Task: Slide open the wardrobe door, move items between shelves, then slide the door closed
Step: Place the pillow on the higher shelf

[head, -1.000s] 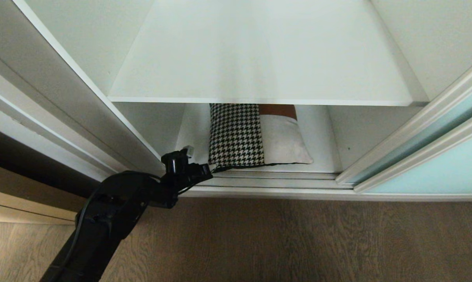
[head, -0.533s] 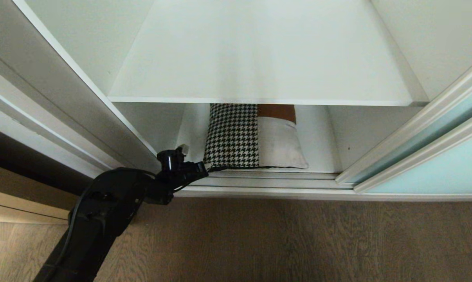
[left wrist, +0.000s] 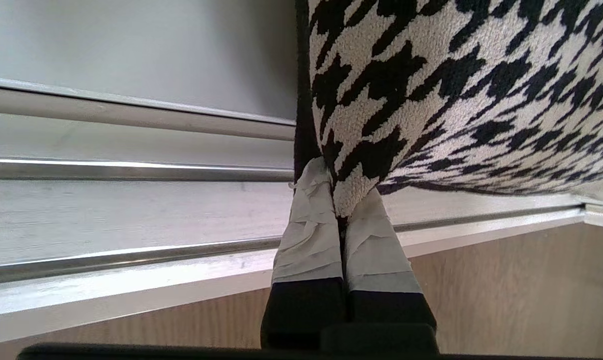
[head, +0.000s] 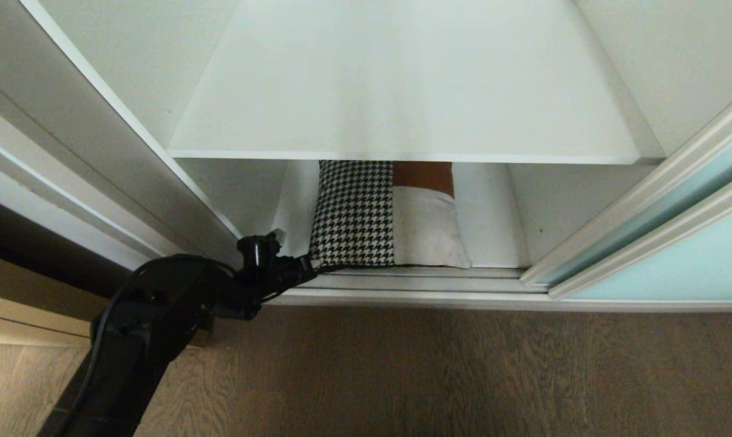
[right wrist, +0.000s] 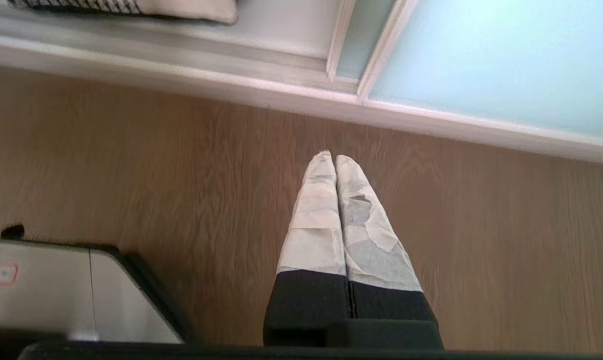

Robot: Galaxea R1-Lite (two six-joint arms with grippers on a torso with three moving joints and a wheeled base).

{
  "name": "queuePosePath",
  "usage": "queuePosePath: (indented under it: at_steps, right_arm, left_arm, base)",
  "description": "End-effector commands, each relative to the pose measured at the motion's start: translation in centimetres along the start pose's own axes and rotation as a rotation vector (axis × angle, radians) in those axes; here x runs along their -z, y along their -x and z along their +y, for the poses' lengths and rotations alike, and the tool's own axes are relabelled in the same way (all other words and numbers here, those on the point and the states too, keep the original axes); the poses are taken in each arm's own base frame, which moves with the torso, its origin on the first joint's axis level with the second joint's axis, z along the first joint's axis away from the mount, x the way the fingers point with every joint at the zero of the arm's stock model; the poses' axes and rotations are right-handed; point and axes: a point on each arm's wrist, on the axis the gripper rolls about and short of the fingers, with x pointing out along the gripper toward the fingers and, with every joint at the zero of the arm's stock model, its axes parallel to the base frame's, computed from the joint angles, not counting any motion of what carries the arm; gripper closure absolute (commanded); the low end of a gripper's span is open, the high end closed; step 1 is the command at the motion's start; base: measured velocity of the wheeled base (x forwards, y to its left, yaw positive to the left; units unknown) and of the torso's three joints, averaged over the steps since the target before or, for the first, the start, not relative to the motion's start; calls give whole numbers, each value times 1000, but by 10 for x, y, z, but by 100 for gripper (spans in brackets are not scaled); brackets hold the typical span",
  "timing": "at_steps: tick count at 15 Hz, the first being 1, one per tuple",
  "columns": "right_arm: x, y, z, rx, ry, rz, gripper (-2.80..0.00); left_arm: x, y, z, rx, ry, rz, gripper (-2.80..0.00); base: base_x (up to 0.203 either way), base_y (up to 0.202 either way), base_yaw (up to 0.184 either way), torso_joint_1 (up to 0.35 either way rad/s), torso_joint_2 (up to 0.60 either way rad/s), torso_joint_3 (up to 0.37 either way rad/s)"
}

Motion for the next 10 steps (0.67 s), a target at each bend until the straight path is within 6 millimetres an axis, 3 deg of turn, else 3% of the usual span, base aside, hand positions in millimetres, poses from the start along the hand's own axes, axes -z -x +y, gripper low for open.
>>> queuePosePath:
  at_steps: [1, 3, 5, 7, 10]
  right_arm:
    - [-41, 9, -3, 5, -24, -47, 0]
    - [-69, 8, -5, -5, -52, 37, 0]
    - [-98, -13, -7, -27, -102, 132, 0]
    - [-120, -43, -7, -70, -196, 243, 0]
    - [-127, -103, -5, -150, -308, 460, 0]
  left_arm:
    - [-7, 3, -5, 9, -4, -14, 0]
    - [-4, 4, -4, 4, 0, -2, 0]
    - [-3, 4, -4, 3, 0, 0, 0]
    - [-6, 3, -6, 10, -4, -8, 0]
    - [-6, 1, -7, 15, -10, -12, 0]
  base:
    - [0, 0, 0, 0, 0, 0]
    - [0, 0, 0, 0, 0, 0]
    - [0, 0, 0, 0, 0, 0]
    - [0, 0, 0, 0, 0, 0]
    - [0, 0, 0, 0, 0, 0]
